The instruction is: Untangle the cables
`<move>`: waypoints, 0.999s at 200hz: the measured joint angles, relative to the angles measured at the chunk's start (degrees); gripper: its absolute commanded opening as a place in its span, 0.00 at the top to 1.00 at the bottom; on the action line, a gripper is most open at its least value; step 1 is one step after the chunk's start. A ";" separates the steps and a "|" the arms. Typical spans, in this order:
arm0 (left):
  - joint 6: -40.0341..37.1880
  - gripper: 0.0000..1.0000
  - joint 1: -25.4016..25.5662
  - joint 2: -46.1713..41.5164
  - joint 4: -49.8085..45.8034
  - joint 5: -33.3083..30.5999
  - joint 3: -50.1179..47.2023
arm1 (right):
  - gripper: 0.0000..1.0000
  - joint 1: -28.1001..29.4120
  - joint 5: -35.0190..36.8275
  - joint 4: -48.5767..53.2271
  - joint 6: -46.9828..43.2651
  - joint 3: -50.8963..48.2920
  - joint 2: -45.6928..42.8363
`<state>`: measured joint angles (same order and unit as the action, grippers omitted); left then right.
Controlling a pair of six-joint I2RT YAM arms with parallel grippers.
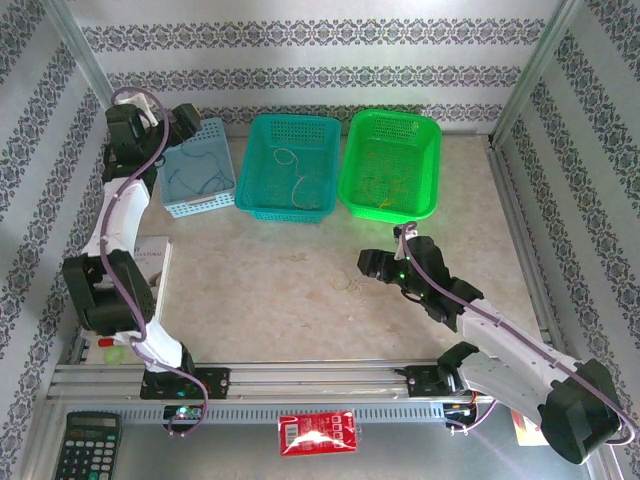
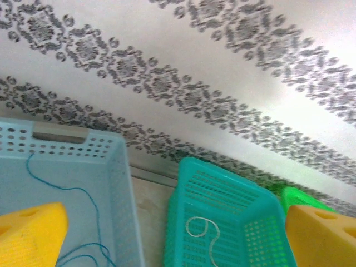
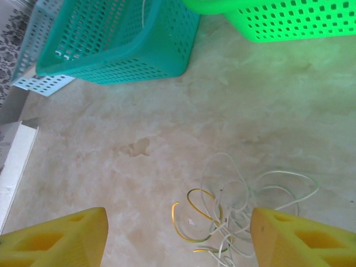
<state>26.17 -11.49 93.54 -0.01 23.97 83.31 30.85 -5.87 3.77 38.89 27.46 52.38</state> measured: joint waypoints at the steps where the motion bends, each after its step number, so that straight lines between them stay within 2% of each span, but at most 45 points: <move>1: 0.02 0.00 0.04 -0.28 0.04 0.07 -0.17 | 0.32 0.00 0.00 0.09 0.00 0.00 0.04; 31: 1.44 0.00 2.56 -7.06 0.55 2.51 -6.14 | 0.33 -0.09 -0.02 1.88 0.20 0.02 2.10; 65: 2.93 0.00 10.51 -14.86 0.76 2.73 -17.11 | 0.37 -0.74 0.46 3.61 1.46 0.00 4.44; 120: 6.49 0.00 26.18 -24.65 1.51 -2.95 -33.62 | 0.45 -5.16 -0.24 1.07 3.85 -0.98 7.89; 176: 12.24 0.00 36.74 -25.53 3.72 -8.24 -41.72 | 0.52 -7.13 -3.78 -4.00 5.22 -0.98 14.91; 189: 12.94 0.00 38.10 -25.14 4.50 -8.87 -41.72 | 0.57 -7.13 -4.81 -5.29 5.77 -0.98 16.92; 200: 13.38 0.00 38.77 -24.79 5.44 -9.35 -41.72 | 0.68 -7.13 -5.66 -6.47 5.84 -0.98 18.51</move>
<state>39.55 27.29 68.75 5.43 14.61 41.58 23.73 -11.53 -2.70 44.73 26.48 70.89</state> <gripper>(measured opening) 0.999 0.414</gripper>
